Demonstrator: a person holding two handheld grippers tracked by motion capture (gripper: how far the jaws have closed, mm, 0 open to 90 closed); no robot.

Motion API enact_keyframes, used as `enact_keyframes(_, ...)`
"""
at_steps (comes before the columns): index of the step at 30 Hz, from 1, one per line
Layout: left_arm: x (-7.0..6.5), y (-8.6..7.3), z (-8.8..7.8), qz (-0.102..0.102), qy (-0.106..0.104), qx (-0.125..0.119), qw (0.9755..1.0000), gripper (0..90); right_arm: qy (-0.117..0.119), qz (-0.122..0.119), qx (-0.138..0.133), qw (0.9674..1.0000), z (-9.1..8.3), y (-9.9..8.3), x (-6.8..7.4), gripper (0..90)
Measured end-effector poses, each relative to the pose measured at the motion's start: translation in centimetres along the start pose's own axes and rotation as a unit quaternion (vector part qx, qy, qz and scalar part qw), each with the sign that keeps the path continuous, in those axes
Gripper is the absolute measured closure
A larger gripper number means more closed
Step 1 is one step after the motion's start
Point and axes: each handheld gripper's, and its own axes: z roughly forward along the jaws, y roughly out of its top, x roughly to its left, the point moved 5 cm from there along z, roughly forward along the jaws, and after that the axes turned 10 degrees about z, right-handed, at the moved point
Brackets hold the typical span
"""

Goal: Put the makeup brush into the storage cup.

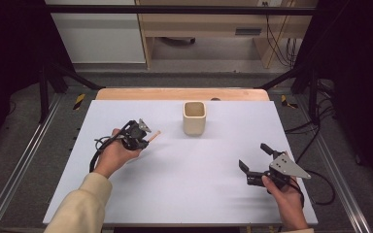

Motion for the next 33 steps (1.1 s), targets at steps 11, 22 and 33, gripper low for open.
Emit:
enact_keyframes(11, -0.4, 0.9, -2.4, -0.025, 0.014, -0.089, 0.9956, 82.8, 0.005, 0.003, 0.009, 0.9999, 0.2, -0.2, 0.2, 2.9)
enact_keyframes(22, -1.9, 1.7, -4.6, -0.038, 0.021, -0.185, 0.9818, 82.8, 0.028, 0.024, 0.044, 0.9983, 1.1, -0.7, 1.5, 2.9)
enact_keyframes(33, -4.4, 0.3, -5.5, -0.046, 0.036, -0.268, 0.9615, 82.8, 0.045, 0.039, 0.048, 0.9970, 2.3, -0.4, 3.5, 6.2)
